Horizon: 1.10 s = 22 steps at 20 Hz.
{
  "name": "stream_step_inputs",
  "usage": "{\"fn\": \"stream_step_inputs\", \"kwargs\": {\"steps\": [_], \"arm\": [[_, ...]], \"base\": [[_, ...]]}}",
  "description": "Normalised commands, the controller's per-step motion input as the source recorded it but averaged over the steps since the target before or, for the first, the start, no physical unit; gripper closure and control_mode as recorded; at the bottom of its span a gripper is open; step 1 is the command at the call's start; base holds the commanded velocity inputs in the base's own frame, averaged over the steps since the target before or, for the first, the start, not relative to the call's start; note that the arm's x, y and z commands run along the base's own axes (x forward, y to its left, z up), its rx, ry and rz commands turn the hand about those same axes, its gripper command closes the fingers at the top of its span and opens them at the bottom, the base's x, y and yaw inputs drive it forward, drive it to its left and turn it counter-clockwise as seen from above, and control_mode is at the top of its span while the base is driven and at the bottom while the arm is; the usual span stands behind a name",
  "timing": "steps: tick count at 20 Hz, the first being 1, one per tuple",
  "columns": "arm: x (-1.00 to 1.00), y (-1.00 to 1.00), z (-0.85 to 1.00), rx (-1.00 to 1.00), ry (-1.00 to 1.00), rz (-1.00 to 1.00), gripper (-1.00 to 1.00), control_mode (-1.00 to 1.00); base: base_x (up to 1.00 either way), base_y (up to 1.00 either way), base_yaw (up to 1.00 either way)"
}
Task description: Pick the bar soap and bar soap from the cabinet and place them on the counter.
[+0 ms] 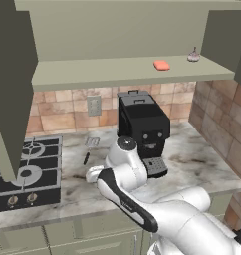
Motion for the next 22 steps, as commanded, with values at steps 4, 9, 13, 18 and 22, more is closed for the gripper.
{"fn": "stream_step_inputs", "kwargs": {"steps": [4, 9, 13, 18, 22], "arm": [[0.22, 0.41, -0.22, 0.0, 0.06, 0.0, 1.0, -1.0], [0.29, 0.37, -0.19, 0.0, 0.05, 0.0, 1.0, -1.0], [0.31, 0.26, -0.23, 0.0, 0.06, 0.0, 1.0, -1.0], [0.31, 0.24, -0.35, 0.0, 0.07, 0.0, 1.0, -1.0], [0.3, 0.2, -0.39, 0.0, 0.06, 0.0, 1.0, -1.0]], "base": [[0.0, 0.0, 0.0], [0.0, 0.0, 0.0], [0.0, 0.0, 0.0], [0.0, 0.0, 0.0], [0.0, 0.0, 0.0]]}}
